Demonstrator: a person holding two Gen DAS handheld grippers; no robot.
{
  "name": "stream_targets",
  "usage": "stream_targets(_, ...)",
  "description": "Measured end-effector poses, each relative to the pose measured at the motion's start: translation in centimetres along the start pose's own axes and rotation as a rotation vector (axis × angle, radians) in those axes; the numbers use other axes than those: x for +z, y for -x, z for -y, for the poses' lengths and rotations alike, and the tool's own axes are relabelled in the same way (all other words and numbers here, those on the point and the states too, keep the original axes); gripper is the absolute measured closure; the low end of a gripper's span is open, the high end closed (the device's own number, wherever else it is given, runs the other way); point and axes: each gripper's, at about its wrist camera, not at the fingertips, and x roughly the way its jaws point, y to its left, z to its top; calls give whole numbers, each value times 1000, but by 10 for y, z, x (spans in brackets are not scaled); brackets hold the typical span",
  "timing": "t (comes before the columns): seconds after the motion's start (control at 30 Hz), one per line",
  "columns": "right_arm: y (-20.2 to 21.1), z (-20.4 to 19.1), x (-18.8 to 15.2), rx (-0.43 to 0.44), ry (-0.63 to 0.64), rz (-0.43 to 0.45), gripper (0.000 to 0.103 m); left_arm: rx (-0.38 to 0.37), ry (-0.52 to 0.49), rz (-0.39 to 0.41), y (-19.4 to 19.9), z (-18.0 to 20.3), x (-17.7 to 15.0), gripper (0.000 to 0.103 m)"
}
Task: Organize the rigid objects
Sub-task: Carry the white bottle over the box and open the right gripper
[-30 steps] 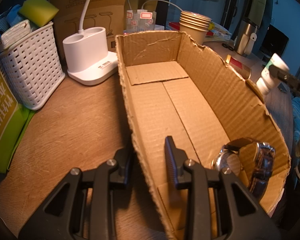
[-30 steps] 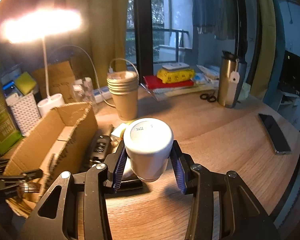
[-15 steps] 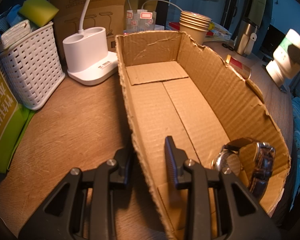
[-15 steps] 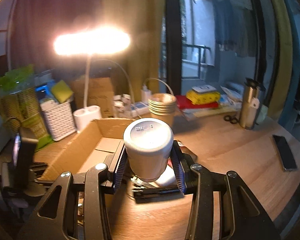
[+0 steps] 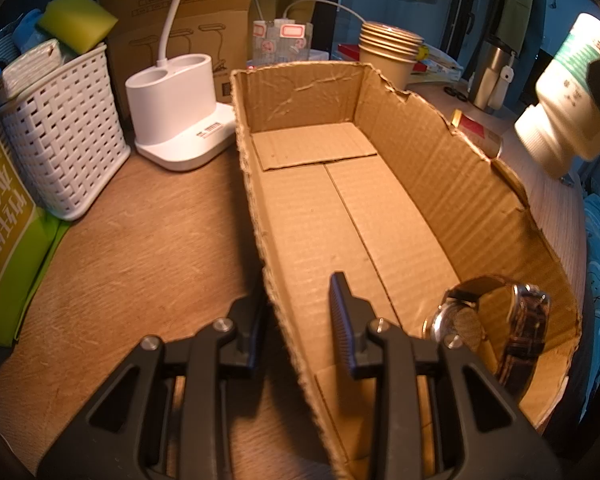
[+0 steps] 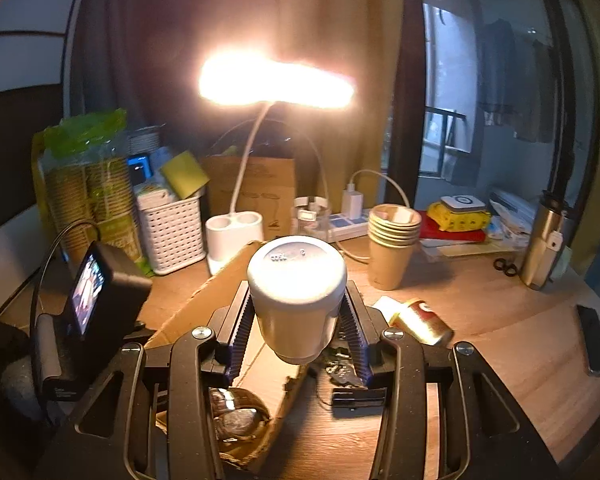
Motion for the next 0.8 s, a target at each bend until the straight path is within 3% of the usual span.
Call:
stream_targets(0.57, -49, -16, -25, 18, 39, -204, 58, 0, 0, 0, 0, 0, 0, 72)
stream_targets(0.8, -55, -24, -29, 41, 60, -238, 57, 0, 0, 0, 0, 0, 0, 72)
